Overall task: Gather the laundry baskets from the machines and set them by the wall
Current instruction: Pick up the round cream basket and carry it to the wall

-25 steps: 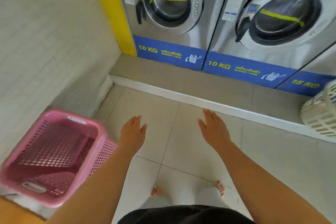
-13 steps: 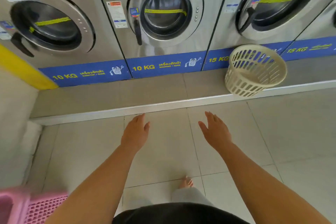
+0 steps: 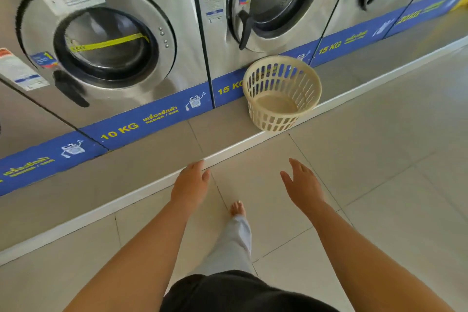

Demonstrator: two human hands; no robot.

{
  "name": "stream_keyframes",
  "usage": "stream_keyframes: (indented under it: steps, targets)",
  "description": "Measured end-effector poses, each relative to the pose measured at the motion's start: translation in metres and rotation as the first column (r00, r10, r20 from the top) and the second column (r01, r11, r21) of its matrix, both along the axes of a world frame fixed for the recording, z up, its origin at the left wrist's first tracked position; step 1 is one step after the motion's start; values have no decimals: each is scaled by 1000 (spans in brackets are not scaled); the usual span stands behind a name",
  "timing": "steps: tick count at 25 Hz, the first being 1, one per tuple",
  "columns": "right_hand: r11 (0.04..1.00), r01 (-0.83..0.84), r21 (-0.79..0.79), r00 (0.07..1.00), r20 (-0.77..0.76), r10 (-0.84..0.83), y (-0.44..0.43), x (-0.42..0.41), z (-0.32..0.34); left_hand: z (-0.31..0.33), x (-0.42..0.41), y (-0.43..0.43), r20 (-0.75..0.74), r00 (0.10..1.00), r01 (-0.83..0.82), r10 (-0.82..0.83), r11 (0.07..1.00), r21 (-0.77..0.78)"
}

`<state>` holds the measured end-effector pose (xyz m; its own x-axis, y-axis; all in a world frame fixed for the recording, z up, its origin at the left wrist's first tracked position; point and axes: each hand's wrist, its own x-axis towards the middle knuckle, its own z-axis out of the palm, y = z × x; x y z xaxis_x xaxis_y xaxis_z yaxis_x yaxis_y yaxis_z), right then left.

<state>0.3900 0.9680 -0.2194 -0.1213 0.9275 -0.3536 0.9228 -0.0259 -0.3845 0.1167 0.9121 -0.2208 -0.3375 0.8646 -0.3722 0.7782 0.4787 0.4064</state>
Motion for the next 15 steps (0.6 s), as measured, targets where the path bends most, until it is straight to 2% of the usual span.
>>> stream_keyframes:
  steps: [10, 15]
  targets:
    - [984, 170, -58, 985, -10, -171, 214, 37, -20, -24, 44, 231, 85, 995, 52, -48, 997, -49]
    - [989, 130, -72, 991, -13, -132, 302, 56, -40, -41, 63, 314, 90, 995, -24, 32, 996, -83]
